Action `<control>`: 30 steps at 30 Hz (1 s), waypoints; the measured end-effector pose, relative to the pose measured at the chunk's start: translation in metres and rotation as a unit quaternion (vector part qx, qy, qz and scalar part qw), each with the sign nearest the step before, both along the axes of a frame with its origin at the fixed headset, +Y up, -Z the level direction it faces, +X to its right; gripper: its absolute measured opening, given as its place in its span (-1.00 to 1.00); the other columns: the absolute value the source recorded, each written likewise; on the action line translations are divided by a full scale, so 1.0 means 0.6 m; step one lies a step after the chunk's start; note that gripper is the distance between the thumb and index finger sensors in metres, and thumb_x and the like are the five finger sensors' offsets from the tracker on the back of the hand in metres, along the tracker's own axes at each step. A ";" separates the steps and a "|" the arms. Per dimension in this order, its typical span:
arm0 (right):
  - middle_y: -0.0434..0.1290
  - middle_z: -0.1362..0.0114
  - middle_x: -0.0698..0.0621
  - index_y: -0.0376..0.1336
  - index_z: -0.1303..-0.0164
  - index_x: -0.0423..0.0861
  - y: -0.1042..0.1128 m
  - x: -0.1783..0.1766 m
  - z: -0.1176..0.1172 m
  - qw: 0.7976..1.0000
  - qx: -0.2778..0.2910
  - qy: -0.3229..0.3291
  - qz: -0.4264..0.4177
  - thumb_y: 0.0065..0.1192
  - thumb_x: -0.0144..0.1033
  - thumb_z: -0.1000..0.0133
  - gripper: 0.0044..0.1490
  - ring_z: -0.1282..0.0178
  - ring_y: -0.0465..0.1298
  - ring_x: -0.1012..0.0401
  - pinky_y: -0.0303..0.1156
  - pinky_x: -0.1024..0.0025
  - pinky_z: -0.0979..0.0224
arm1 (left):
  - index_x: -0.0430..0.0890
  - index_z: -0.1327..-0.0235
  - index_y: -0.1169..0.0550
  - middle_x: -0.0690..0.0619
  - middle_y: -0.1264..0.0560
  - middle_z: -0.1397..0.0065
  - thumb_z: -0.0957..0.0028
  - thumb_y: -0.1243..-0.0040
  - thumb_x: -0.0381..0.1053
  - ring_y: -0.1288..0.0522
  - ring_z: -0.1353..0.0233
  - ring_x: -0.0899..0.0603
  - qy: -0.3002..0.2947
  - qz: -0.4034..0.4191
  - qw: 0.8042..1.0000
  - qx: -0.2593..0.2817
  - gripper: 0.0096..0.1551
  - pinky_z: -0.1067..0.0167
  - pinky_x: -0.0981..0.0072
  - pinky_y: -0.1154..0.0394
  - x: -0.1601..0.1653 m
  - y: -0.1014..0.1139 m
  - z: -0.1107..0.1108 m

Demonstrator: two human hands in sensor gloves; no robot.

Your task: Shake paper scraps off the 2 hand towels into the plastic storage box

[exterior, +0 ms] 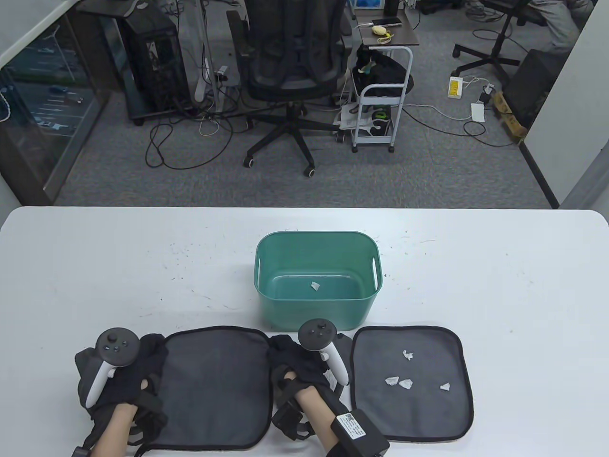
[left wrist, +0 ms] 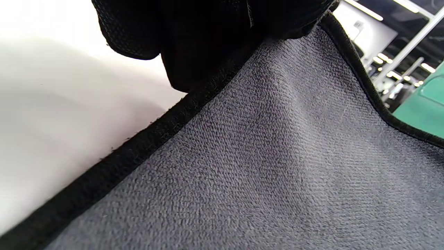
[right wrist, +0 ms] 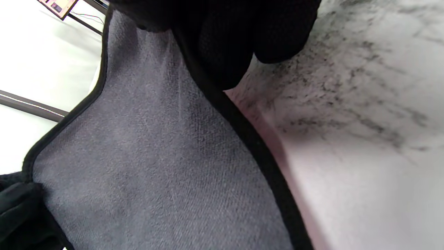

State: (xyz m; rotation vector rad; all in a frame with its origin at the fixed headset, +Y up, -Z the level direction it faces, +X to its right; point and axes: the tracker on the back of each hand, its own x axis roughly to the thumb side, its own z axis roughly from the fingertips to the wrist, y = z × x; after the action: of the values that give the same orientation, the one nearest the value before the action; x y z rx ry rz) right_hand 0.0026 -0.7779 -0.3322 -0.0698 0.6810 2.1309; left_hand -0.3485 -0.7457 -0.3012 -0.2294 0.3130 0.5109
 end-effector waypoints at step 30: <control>0.33 -0.53 -0.18 0.16 -0.52 -0.05 0.097 0.121 0.072 0.988 0.149 0.045 -0.022 0.22 -0.07 -0.15 -0.27 -0.41 0.44 -0.18 0.27 -0.21 -0.42 | 0.05 -0.64 -0.24 -0.10 -0.39 -0.66 -0.17 -0.04 0.26 -0.41 -0.58 -0.29 -0.094 -0.076 0.991 0.062 -0.23 -0.47 -0.29 -0.31 0.106 0.080 0.025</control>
State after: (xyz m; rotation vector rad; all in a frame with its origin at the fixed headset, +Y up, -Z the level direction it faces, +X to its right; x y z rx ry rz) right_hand 0.0754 -0.7198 -0.2887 0.2023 0.4051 2.1797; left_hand -0.2846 -0.6976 -0.2863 -0.1307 0.1137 0.3529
